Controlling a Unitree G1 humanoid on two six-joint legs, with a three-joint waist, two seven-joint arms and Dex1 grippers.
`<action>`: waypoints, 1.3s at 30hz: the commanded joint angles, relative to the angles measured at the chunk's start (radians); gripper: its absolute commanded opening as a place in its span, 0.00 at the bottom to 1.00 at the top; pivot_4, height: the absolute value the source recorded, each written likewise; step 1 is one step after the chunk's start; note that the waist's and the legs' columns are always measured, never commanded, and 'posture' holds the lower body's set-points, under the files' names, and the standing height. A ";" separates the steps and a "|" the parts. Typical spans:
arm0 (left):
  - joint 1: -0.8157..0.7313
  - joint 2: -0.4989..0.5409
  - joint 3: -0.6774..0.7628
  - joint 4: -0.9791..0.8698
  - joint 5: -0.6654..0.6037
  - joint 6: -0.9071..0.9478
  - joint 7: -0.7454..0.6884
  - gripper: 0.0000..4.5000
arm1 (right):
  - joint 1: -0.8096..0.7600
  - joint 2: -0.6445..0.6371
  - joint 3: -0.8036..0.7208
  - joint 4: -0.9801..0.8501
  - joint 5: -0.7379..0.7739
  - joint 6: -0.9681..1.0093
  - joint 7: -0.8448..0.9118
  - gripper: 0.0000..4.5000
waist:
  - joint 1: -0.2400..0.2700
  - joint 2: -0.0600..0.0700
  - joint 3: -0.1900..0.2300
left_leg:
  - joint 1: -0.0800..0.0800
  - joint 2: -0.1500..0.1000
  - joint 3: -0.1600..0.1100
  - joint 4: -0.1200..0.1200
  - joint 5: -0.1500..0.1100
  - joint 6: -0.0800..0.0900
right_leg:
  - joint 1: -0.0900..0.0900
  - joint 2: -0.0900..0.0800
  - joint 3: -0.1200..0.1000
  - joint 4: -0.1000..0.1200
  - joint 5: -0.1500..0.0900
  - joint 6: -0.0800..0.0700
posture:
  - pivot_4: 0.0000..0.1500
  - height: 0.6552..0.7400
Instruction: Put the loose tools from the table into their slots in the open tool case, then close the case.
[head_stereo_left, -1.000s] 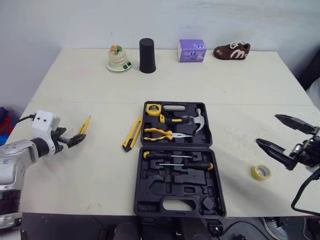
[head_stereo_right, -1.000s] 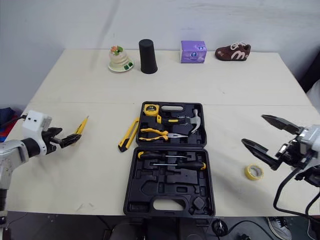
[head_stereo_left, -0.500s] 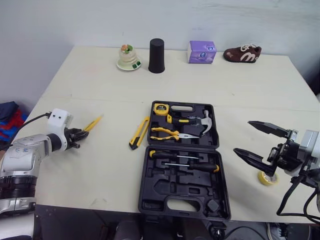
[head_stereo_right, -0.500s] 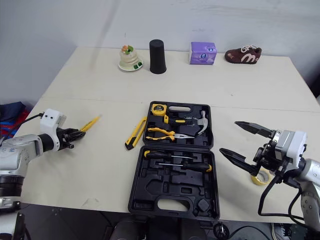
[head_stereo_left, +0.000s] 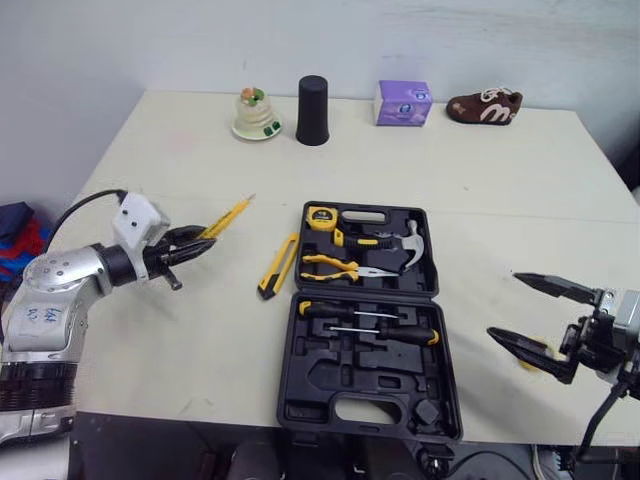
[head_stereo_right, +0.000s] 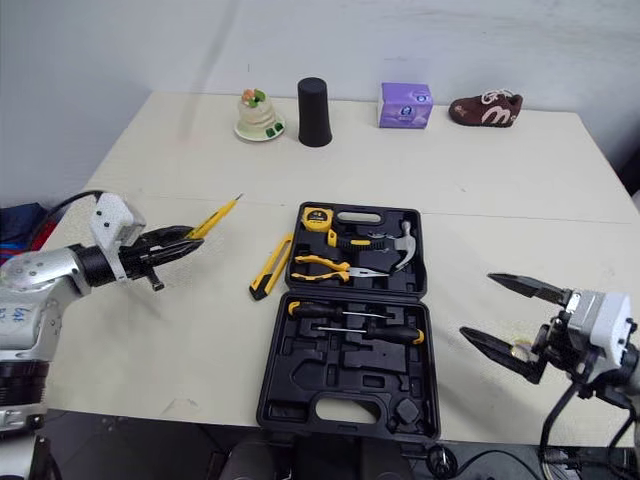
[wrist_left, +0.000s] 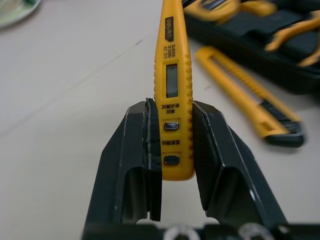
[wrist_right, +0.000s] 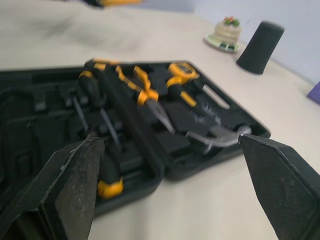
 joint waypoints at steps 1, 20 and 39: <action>-0.012 -0.002 -0.094 -0.135 -0.035 -0.027 -0.119 0.11 | 0.030 -0.013 -0.053 -0.010 -0.003 -0.025 0.028 1.00 | -0.002 0.000 0.000 | 0.000 0.000 0.000 0.000 0.000 0.000 | 0.000 0.001 0.000 0.000 0.000 0.000 | 1.00 1.00; -0.295 -0.028 -0.619 -0.372 0.285 0.315 -0.149 0.11 | 0.177 0.019 -0.079 -0.140 0.008 0.008 0.018 1.00 | 0.000 -0.001 0.000 | 0.001 0.001 -0.001 0.002 0.001 0.000 | 0.001 0.010 0.016 0.000 0.001 0.002 | 1.00 1.00; -0.315 -0.088 -0.705 -0.396 0.356 0.476 -0.111 0.11 | 0.148 0.015 -0.060 -0.231 0.012 0.084 -0.039 1.00 | 0.000 -0.001 0.000 | 0.001 0.001 -0.002 0.004 0.001 0.000 | 0.001 0.010 0.016 0.001 0.001 0.002 | 1.00 1.00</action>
